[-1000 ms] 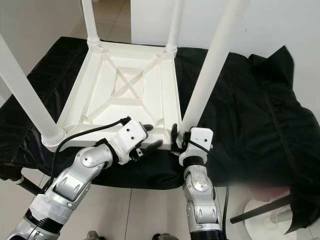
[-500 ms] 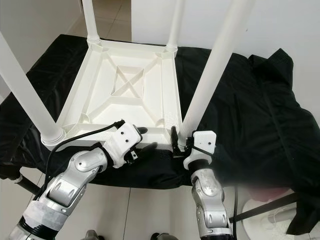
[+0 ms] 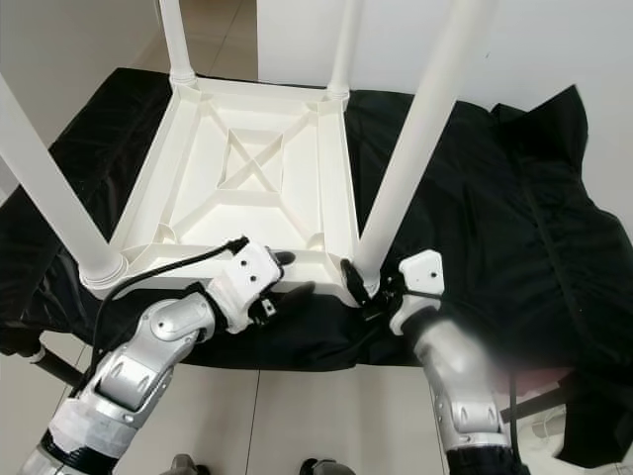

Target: Building children table

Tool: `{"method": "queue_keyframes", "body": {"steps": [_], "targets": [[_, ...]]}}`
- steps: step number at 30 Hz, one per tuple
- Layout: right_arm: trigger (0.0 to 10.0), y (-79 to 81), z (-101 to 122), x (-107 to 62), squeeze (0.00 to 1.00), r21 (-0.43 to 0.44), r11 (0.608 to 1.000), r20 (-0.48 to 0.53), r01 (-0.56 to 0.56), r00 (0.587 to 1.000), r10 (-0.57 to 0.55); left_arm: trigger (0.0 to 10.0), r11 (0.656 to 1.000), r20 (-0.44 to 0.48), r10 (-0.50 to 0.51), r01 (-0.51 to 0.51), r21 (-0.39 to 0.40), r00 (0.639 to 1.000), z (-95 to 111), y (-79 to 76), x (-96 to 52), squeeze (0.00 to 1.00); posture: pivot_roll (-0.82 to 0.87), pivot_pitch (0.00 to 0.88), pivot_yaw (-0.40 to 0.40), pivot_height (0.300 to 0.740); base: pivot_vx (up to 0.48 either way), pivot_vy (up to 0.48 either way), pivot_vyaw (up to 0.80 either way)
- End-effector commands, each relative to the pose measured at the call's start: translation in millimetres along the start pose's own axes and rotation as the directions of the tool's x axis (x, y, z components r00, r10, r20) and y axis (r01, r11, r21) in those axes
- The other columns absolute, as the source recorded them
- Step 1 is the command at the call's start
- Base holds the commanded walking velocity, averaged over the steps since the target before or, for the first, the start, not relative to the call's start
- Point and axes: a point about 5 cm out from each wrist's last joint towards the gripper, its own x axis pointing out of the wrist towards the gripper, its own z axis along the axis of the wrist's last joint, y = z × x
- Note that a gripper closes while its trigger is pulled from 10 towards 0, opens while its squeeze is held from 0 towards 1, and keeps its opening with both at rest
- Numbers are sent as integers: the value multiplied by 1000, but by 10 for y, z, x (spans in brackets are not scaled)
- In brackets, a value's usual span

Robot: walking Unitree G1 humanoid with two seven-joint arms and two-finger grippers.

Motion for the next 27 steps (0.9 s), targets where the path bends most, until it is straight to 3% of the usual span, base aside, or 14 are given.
{"method": "queue_keyframes", "body": {"steps": [1,13,14,15,16,17,18,19,20,21,27], "targets": [[10000,-35,-5,16,0,2,999,-14,-46,999,46,10000,1000,3,-18,18,6,1000,15,-23,28,0,-17,131,-48,740,0,0,0],[10000,90,-82,182,0,-17,969,-56,-247,968,246,10000,999,-1,-27,27,21,1000,27,-8,8,0,11,123,-46,740,0,0,0],[8863,100,-102,181,0,-12,966,-61,-260,964,258,10000,999,-2,-26,26,21,1000,24,-8,7,0,12,123,-47,740,0,0,0],[5765,103,-121,179,0,-19,965,-67,-263,963,261,10000,1000,-3,-24,24,20,1000,23,-8,6,0,12,123,-47,740,0,0,0],[5765,103,-121,179,0,-19,965,-67,-263,963,261,10000,1000,-3,-24,24,20,1000,23,-8,6,0,12,123,-47,740,0,0,0],[4588,101,-137,176,0,-22,965,-74,-263,963,260,10000,1000,-3,-22,22,19,1000,22,-8,6,0,12,123,-47,740,0,0,0],[4588,99,-146,175,0,-24,965,-78,-261,963,259,10000,1000,-4,-22,22,18,1000,21,-8,7,0,12,123,-47,740,0,0,0],[706,94,-154,170,0,-24,966,-79,-258,963,256,10000,1000,-4,-22,22,18,1000,19,-12,7,0,12,121,-47,740,0,0,0],[706,94,-154,170,0,-24,966,-79,-258,963,256,10000,1000,-4,-22,22,18,1000,19,-12,7,0,12,121,-47,740,0,0,0],[0,87,-161,165,0,-18,968,-79,-249,966,247,10000,1000,-4,-22,22,18,1000,16,-17,7,0,13,121,-49,740,0,0,0],[0,42,-174,137,0,-15,976,-76,-217,974,216,10000,1000,-6,-21,21,17,1000,5,-14,5,0,6,119,-50,740,0,0,0]]}}
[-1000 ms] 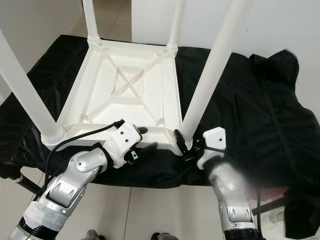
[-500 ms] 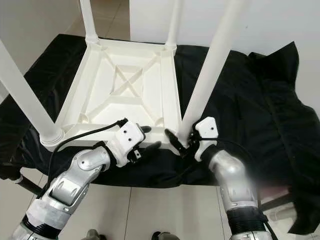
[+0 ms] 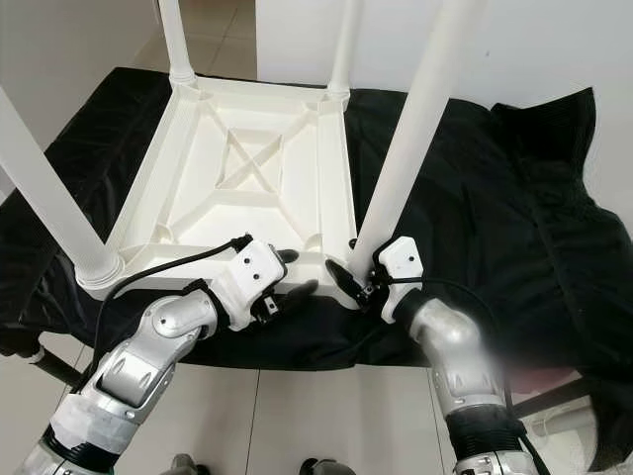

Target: Building children table

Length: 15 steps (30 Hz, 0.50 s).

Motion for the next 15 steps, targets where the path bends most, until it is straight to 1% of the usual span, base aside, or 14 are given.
{"method": "queue_keyframes", "body": {"steps": [1,3,4,6,7,9,10,12,13,14,15], "targets": [[1020,-8,-85,-58,0,21,1000,-32,24,999,-23,10000,1000,-6,-16,16,2,1000,-15,-40,0,0,6,118,-50,740,0,0,0],[1020,-3,-92,-63,0,37,999,-35,29,999,-28,10000,1000,-6,-16,16,2,1000,-15,-39,4,0,6,118,-50,740,0,0,0],[10000,9,-91,-65,0,49,998,-33,34,999,-33,10000,1000,-6,-15,15,2,1000,-15,-40,6,0,7,118,-52,740,0,0,0],[10000,39,-82,-53,0,75,995,-27,70,997,-68,10000,1000,-7,-12,12,4,1000,-21,-38,12,0,8,117,-54,740,0,0,0],[10000,39,-82,-53,0,75,995,-27,70,997,-68,10000,1000,-7,-12,12,4,1000,-21,-38,12,0,8,117,-54,740,0,0,0],[10000,66,-77,-28,0,76,987,-34,139,990,-137,10000,1000,-10,-7,7,5,1000,-31,-35,7,0,13,117,-59,740,0,0,0],[10000,66,-77,-28,0,76,987,-34,139,990,-137,10000,1000,-10,-7,7,5,1000,-31,-35,7,0,13,117,-59,740,0,0,0],[10000,88,-85,-1,0,64,975,-47,211,977,-208,10000,1000,-14,-1,1,4,1000,-40,-31,1,0,16,118,-62,740,0,0,0],[10000,88,-85,-1,0,64,975,-47,211,977,-208,10000,1000,-14,-1,1,4,1000,-40,-31,1,0,16,118,-62,740,0,0,0],[10000,118,-94,19,0,69,966,-57,250,967,-246,10000,1000,-16,2,-2,3,1000,-45,-26,-4,0,16,119,-64,740,0,0,0],[10000,118,-94,19,0,69,966,-57,250,967,-246,10000,1000,-16,2,-2,3,1000,-45,-26,-4,0,16,119,-64,740,0,0,0]]}}
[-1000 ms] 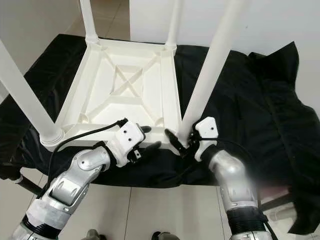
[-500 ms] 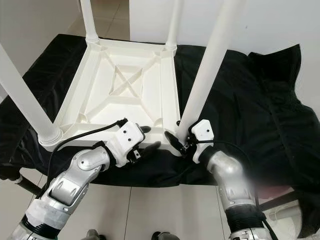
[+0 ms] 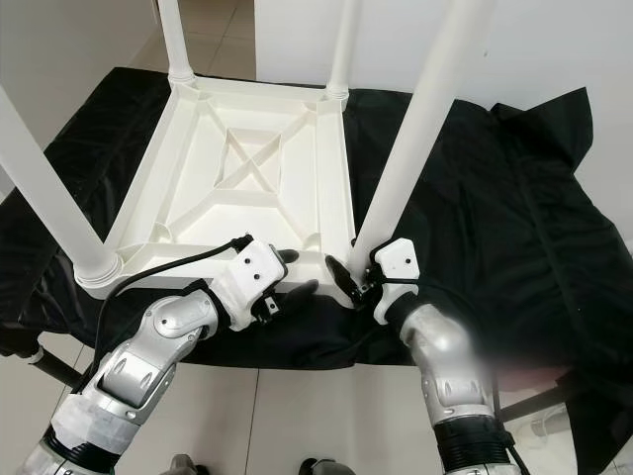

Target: Building children table

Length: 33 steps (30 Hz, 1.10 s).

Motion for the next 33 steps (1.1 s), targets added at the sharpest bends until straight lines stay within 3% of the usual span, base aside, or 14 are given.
{"method": "queue_keyframes", "body": {"steps": [1,7,12,19,24,25,26,27,33], "targets": [[10000,9,-103,-33,0,23,998,-58,57,997,-55,10000,1000,-14,-1,1,3,1000,-39,-25,-7,0,16,119,-64,740,0,0,0],[10000,206,-131,18,0,37,978,-67,207,977,-204,10000,1000,-30,23,-23,-4,999,-100,-15,-18,0,9,117,-67,740,0,0,0],[10000,262,-155,25,0,149,899,-120,413,909,-398,10000,997,-49,57,-59,-41,997,-141,8,-34,0,21,114,-79,740,0,0,0],[10000,366,-109,56,0,170,852,-133,495,869,-477,10000,996,-42,84,-85,-36,996,-120,79,-35,0,24,110,-89,740,0,0,0],[10000,394,-33,81,0,150,869,-89,472,882,-464,10000,995,-32,87,-88,-38,996,-111,87,-19,0,14,106,-89,740,0,0,0],[10000,385,-36,69,369,154,867,-92,474,881,-465,10000,996,-32,85,-86,-37,996,-110,85,-15,0,14,106,-89,740,0,0,0],[10000,385,-36,69,369,154,867,-92,474,881,-465,10000,996,-32,85,-86,-37,996,-110,85,-15,0,14,106,-89,740,0,0,0],[10000,379,-37,60,1000,162,867,-92,471,882,-462,10000,996,-31,85,-86,-39,996,-108,86,-12,0,13,103,-90,740,0,0,0],[10000,325,-5,34,1000,109,883,-57,456,890,-453,10000,995,-19,82,-83,-50,996,-87,97,5,0,9,94,-88,740,0,0,0]]}}
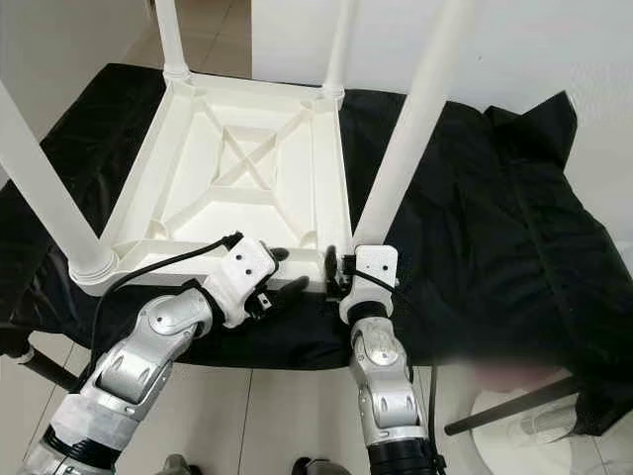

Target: Building children table

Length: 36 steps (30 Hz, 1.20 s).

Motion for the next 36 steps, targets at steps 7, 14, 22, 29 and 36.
{"method": "queue_keyframes", "body": {"steps": [7,14,22,29,36], "targets": [[10000,-143,6,-3,776,-32,997,18,-74,997,75,10000,999,6,33,-33,5,999,-4,30,14,0,14,87,-94,740,0,0,0],[10000,-201,11,-29,0,-14,997,35,-79,996,79,10000,998,12,63,-63,-26,998,-8,24,1,0,20,92,-100,740,0,0,0],[10000,-143,7,-101,0,23,995,77,-95,993,93,10000,979,-3,190,-189,-79,982,-52,96,-17,0,18,103,-105,740,0,0,0],[10000,-171,-13,-69,0,21,996,83,-87,993,85,10000,971,-6,229,-229,-73,973,-58,172,-9,0,28,61,-98,740,0,0,0],[10000,-171,-33,-60,0,7,994,84,-105,991,104,10000,968,-33,246,-247,-46,969,-90,264,-62,0,32,60,-80,740,0,0,0]]}}
